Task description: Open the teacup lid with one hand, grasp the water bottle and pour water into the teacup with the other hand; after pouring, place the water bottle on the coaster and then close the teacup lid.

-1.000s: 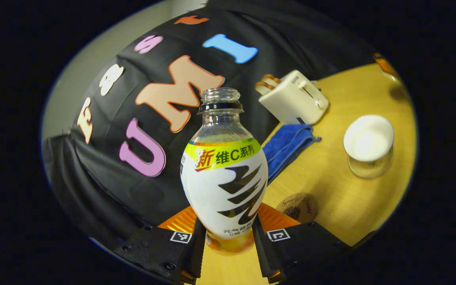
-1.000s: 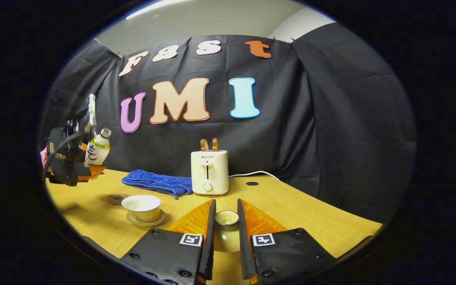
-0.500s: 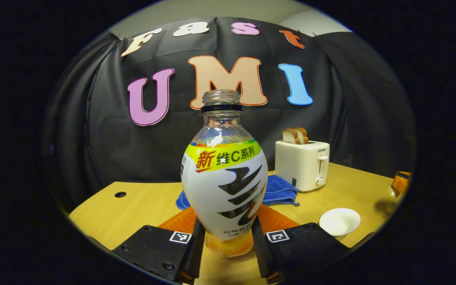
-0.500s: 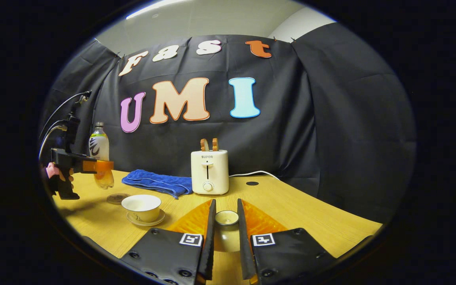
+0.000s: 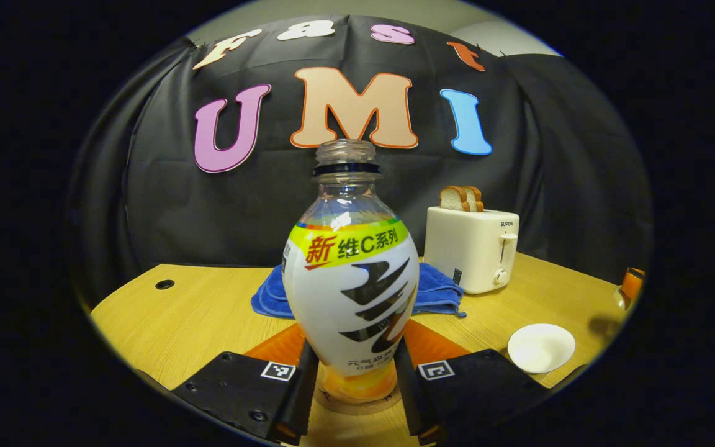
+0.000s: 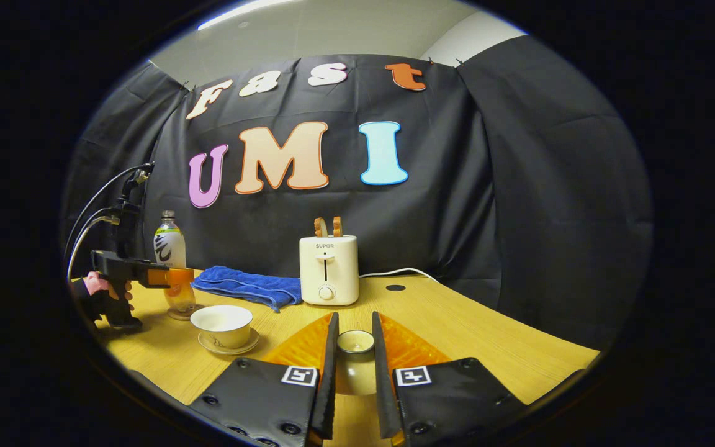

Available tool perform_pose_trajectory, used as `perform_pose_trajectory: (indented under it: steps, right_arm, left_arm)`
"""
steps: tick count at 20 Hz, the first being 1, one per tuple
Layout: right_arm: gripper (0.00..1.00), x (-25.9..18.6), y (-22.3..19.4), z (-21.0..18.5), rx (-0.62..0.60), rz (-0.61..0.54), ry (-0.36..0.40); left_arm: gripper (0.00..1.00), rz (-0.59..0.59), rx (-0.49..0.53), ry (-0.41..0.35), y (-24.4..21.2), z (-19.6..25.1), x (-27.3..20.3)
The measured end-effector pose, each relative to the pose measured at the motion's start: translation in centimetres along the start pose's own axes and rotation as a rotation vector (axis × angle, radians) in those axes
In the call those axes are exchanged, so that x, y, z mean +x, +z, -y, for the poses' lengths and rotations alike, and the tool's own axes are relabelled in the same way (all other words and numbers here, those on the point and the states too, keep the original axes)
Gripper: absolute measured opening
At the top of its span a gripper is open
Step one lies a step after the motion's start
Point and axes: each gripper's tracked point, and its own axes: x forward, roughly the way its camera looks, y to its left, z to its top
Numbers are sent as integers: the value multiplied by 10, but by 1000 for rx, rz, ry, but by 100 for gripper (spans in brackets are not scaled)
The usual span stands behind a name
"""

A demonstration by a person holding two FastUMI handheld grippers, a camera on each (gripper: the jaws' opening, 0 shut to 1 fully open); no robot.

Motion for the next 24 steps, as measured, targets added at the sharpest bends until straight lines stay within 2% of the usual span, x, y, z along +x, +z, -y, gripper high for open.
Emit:
perform_pose_trajectory:
  steps: [10, 12, 13, 15, 24]
  right_arm:
    - [30, 0, 0, 0, 0, 1, -4]
    - [30, 0, 0, 1, 0, 1, -5]
    - [30, 0, 0, 1, 0, 1, -6]
    - [30, -1, 0, 1, 0, 1, -7]
    - [31, -1, 1, 1, -1, 3, -10]
  left_arm:
    - [66, -12, -10, -12, -5, 2, 3]
    - [74, -19, -17, -15, -7, 5, 4]
    - [84, -21, -22, -13, -9, 5, 3]
    - [92, -26, -30, -12, -12, 3, 0]
    - [94, 73, 17, -36, 0, 9, -29]
